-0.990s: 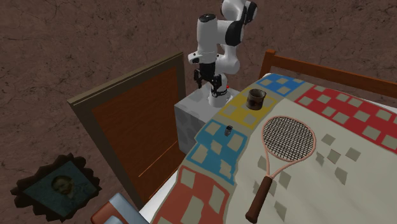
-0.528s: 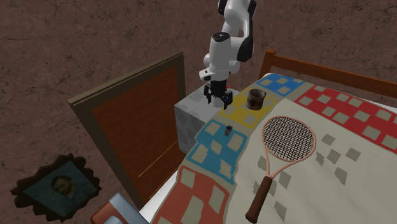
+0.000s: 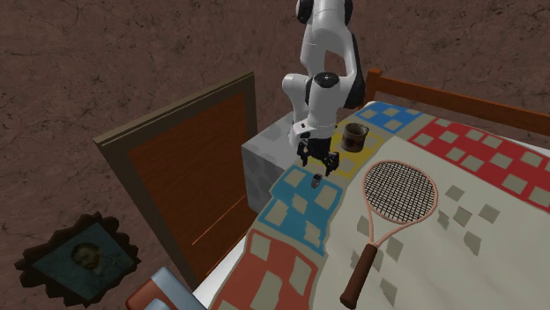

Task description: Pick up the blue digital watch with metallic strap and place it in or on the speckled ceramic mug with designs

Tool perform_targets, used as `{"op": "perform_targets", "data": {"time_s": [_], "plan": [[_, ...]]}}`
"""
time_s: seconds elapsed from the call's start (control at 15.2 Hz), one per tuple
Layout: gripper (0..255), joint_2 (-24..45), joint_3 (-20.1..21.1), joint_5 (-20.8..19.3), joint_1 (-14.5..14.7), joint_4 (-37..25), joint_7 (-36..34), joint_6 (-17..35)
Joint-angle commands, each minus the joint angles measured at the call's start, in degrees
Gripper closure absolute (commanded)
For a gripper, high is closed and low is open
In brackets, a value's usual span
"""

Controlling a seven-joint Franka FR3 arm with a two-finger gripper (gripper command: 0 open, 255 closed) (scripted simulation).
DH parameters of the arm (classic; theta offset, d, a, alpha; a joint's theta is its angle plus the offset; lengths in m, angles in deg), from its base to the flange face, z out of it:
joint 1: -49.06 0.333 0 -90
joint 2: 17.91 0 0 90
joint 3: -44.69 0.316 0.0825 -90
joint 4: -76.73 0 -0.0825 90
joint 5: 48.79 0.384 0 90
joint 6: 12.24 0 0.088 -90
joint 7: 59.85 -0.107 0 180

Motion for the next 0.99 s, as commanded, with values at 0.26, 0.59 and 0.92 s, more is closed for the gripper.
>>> {"op": "perform_targets", "data": {"time_s": [0.26,0.59,0.92], "plan": [[0,5.3,1.7,-2.1,-0.4,0.6,-2.6,5.8],[0,6.9,2.1,-3.0,-0.5,1.3,-3.3,8.1],[0,6.9,2.1,-3.0,-0.5,1.3,-3.3,8.1]]}}
